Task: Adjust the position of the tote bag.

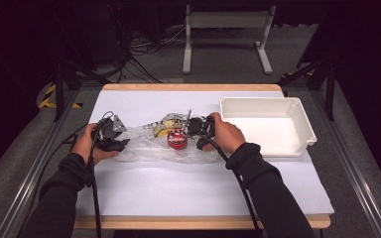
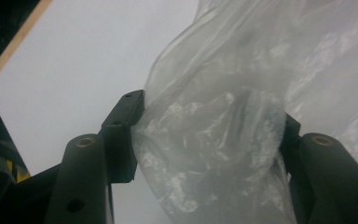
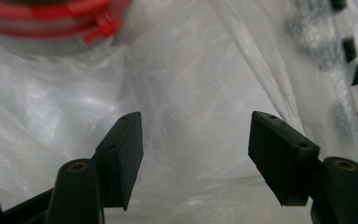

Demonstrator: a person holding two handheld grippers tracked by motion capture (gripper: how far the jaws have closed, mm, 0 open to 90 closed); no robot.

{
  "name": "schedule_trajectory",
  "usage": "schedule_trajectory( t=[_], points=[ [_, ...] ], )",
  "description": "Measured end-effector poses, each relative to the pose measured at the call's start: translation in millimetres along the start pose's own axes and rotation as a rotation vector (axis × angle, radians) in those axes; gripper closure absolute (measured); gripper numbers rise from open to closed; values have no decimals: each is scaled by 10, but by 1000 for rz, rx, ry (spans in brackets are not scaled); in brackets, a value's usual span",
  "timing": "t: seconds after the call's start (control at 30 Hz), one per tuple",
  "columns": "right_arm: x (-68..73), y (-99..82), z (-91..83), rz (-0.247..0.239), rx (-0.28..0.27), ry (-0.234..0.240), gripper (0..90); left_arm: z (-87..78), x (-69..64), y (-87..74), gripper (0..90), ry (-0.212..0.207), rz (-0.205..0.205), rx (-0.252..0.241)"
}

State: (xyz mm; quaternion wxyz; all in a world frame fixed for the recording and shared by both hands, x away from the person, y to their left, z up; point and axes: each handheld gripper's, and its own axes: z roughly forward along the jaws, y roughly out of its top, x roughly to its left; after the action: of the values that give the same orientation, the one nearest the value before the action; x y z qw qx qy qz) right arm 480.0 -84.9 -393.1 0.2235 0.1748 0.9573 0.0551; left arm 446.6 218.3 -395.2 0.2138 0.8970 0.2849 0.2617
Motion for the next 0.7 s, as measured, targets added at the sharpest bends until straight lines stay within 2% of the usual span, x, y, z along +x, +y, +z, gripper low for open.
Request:
schedule_trajectory(
  t=[0.07,0.2,0.33,0.4,0.47,0.5,0.7],
  points=[
    [6,1,-26,3,-22,3,328,-38,-28,29,442,4,7,-32],
    [-11,-14,-82,13,-81,-28,306,-105,-73,74,442,-2,13,-77],
    [-66,-64,-142,22,-133,3,273,-198,-67,95,425,-22,-1,-131],
    [-92,-89,-168,44,-151,16,264,-244,-51,98,398,-49,-21,-166],
    [-132,-125,-219,72,-200,22,246,-292,-35,105,378,-59,-45,-193],
    [-144,-140,-243,85,-220,28,242,-314,-23,105,363,-79,-58,-215],
    [-144,-173,-400,115,-322,31,247,-457,30,75,290,-141,-154,-342]
  ],
)
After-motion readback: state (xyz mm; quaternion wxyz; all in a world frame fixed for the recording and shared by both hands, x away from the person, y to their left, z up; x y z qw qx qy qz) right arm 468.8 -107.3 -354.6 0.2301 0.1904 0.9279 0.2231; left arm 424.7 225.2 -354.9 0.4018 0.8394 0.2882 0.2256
